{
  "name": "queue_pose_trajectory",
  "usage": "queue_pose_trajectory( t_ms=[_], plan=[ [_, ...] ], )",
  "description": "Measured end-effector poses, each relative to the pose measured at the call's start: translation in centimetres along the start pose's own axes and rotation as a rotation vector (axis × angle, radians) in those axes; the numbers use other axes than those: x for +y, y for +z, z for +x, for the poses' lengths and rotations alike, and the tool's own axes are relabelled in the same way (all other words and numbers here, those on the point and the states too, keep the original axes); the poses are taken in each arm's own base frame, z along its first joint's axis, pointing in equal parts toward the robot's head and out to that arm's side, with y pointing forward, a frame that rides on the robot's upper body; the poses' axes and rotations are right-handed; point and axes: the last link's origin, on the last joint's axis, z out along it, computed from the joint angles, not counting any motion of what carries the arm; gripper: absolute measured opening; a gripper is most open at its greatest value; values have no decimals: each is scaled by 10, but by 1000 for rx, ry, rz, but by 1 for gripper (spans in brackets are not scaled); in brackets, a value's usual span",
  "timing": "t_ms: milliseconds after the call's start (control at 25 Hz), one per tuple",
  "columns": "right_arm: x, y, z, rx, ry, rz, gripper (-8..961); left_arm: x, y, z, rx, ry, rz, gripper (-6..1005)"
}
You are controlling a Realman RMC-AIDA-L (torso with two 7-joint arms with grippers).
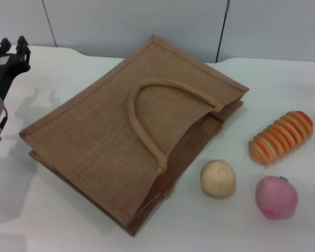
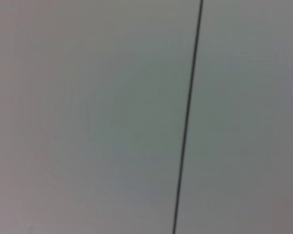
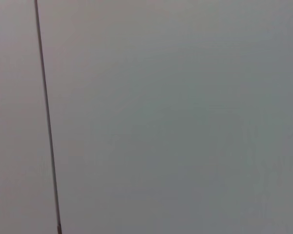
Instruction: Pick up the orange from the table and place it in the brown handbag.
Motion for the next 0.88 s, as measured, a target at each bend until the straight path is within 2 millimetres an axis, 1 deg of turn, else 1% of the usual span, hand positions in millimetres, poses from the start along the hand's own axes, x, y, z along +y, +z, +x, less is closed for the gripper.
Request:
queue_pose_trajectory(
  t_ms=[200, 560, 880],
  plan=[
    [-1, 0, 1, 7, 0, 3, 864, -5, 1, -3, -24, -4, 26, 438],
    [1, 2, 1, 9, -3, -6, 863, -5, 1, -2, -24, -5, 28, 466],
    [2, 2, 1, 11, -5, -10, 863, -5, 3, -2, -30, -4, 29, 466]
  ],
)
